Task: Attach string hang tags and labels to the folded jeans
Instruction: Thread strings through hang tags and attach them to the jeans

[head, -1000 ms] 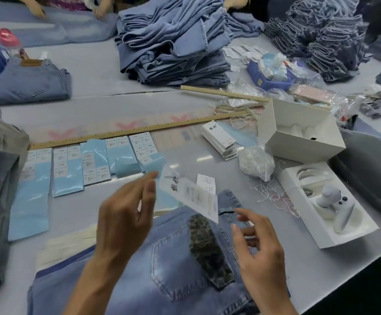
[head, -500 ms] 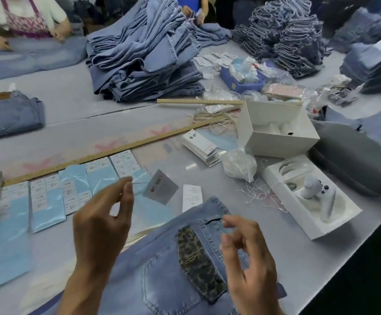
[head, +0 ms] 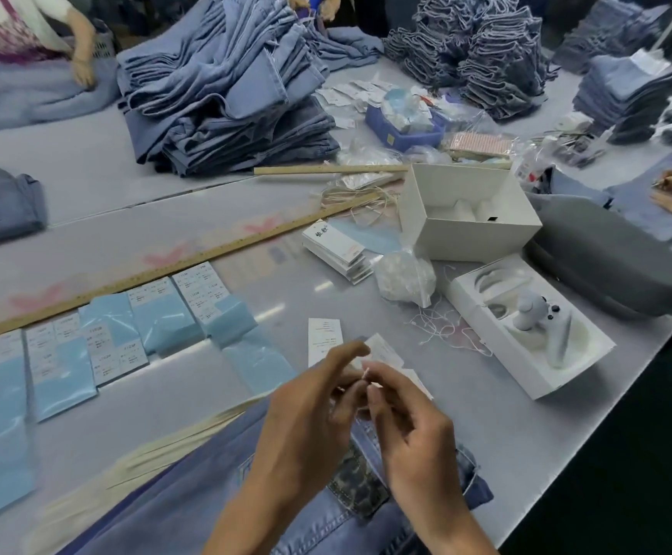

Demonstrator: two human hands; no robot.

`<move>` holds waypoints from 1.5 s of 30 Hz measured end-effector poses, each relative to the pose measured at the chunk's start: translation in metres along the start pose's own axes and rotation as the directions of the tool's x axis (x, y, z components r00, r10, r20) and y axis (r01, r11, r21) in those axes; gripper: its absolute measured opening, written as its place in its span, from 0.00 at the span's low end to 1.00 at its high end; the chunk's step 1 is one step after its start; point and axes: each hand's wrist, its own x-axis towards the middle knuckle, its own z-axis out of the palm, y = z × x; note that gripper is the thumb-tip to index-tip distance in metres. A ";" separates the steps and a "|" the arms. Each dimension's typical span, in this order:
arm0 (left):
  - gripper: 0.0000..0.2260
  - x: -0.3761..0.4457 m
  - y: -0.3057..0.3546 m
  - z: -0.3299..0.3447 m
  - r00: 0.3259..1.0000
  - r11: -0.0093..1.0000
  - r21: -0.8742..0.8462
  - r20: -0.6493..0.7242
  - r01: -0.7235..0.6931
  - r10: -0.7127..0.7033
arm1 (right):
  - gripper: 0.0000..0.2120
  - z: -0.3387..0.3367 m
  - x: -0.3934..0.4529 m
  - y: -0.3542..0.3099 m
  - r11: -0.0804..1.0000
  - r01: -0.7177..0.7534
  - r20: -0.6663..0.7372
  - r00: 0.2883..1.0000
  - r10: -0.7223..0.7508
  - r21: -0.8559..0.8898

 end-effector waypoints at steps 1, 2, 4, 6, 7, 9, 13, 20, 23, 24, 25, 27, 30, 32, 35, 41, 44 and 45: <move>0.21 0.002 -0.002 0.002 1.000 1.000 0.009 -0.026 -0.017 0.017 | 0.14 -0.004 0.001 0.002 0.998 0.025 0.005 1.000 -0.025 -0.057; 0.17 0.004 -0.004 0.005 0.998 0.999 0.009 -0.053 -0.031 0.032 | 0.14 -0.007 0.002 0.004 0.996 0.029 0.019 0.999 -0.027 -0.085; 0.15 0.006 -0.009 0.010 0.997 0.999 -0.032 -0.078 -0.003 0.000 | 0.17 -0.011 0.004 0.008 0.997 -0.024 0.079 0.996 0.030 -0.075; 0.17 0.007 -0.014 0.015 0.998 0.997 -0.074 -0.061 0.030 -0.035 | 0.17 -0.012 0.005 0.013 0.995 -0.039 0.119 0.992 0.050 -0.093; 0.17 0.008 -0.017 0.017 0.998 0.997 -0.074 -0.060 0.023 -0.027 | 0.15 -0.012 0.007 0.015 0.993 -0.020 0.111 0.993 0.033 -0.116; 0.12 0.008 -0.025 0.022 0.997 0.998 -0.066 -0.077 0.012 -0.017 | 0.12 -0.015 0.011 0.024 0.978 0.044 0.065 0.997 -0.032 -0.202; 0.06 0.020 -0.053 0.033 0.974 0.974 -0.079 -0.051 0.214 -0.219 | 0.06 -0.020 0.022 0.043 0.944 0.029 -0.014 0.999 -0.036 -0.330; 0.12 0.049 -0.097 0.059 0.864 0.844 0.523 0.367 0.115 -0.345 | 0.06 -0.014 0.034 0.067 0.890 -0.175 -0.076 0.985 0.158 -0.421; 0.07 0.048 -0.100 0.058 0.925 0.891 0.431 0.264 0.142 -0.275 | 0.04 -0.007 0.030 0.079 0.854 -0.222 -0.033 0.972 0.234 -0.470; 0.06 0.046 -0.100 0.058 0.953 0.899 0.425 0.216 0.105 -0.214 | 0.04 -0.005 0.029 0.083 0.835 -0.224 -0.005 0.967 0.257 -0.502; 0.05 0.044 -0.099 0.058 0.972 0.900 0.433 0.184 0.053 -0.146 | 0.04 -0.005 0.028 0.085 0.818 -0.219 0.024 0.962 0.273 -0.533; 0.04 0.040 -0.096 0.059 0.984 0.902 0.432 0.167 -0.023 -0.055 | 0.05 -0.004 0.029 0.088 0.791 -0.182 0.064 0.961 0.269 -0.584; 0.03 0.037 -0.092 0.059 0.976 0.950 0.298 0.161 0.096 -0.150 | 0.08 -0.001 0.031 0.090 0.753 -0.132 0.098 0.963 0.252 -0.644; 0.03 0.038 -0.091 0.057 0.966 0.961 0.213 0.151 0.176 -0.211 | 0.06 0.003 0.037 0.091 0.782 -0.190 0.087 0.951 0.297 -0.594; 0.06 0.041 -0.090 0.053 0.961 0.966 0.127 0.137 0.226 -0.242 | 0.05 0.003 0.057 0.093 0.840 -0.388 0.065 0.894 0.442 -0.380; 0.08 0.043 -0.103 0.044 0.924 0.944 0.058 0.194 0.325 -0.330 | 0.03 0.013 0.052 0.098 0.863 -0.377 0.031 0.911 0.410 -0.338; 0.09 0.042 -0.106 0.045 0.906 0.941 0.109 0.256 0.319 -0.337 | 0.05 0.012 0.051 0.100 0.874 -0.358 0.010 0.924 0.382 -0.327; 0.08 0.042 -0.107 0.045 0.896 0.937 0.117 0.275 0.330 -0.349 | 0.05 0.012 0.052 0.099 0.874 -0.360 0.010 0.923 0.384 -0.326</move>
